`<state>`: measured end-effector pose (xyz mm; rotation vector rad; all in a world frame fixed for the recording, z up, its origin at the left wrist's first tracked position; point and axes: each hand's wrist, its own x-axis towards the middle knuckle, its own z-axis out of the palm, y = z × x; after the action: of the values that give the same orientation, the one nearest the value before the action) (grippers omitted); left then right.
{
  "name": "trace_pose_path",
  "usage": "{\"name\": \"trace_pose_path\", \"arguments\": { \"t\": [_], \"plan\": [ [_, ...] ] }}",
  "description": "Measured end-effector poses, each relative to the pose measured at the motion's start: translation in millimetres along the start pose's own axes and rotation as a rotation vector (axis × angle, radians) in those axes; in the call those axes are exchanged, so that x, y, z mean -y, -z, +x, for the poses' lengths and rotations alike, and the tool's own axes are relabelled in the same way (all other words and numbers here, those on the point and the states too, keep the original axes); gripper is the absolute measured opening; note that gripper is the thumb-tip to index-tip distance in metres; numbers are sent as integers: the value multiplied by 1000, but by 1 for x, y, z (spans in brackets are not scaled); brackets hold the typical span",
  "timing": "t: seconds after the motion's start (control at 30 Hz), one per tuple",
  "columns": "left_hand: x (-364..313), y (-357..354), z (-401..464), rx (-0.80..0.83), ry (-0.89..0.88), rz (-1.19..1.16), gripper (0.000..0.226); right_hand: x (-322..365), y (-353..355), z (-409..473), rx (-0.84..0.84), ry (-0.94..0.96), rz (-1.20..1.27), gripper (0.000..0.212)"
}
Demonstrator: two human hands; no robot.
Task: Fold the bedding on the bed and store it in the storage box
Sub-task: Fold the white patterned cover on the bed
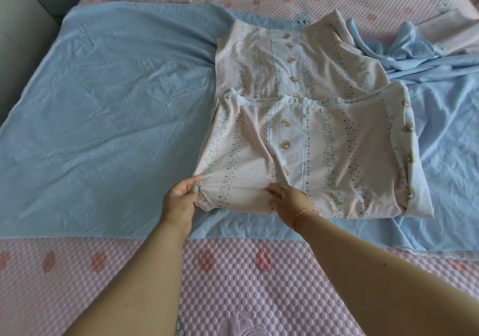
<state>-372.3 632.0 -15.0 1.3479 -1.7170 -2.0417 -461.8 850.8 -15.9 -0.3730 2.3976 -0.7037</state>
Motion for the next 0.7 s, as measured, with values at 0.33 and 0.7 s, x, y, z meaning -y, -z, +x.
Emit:
{"name": "trace_pose_path", "arguments": {
  "t": [0.33,0.7],
  "plan": [
    [32,-29,-24,-198,135,220,29,7,-9,2,12,-74,-32,37],
    [22,-18,-33,-134,34,142,27,4,-14,8,-39,-8,-81,43]
  ]
}}
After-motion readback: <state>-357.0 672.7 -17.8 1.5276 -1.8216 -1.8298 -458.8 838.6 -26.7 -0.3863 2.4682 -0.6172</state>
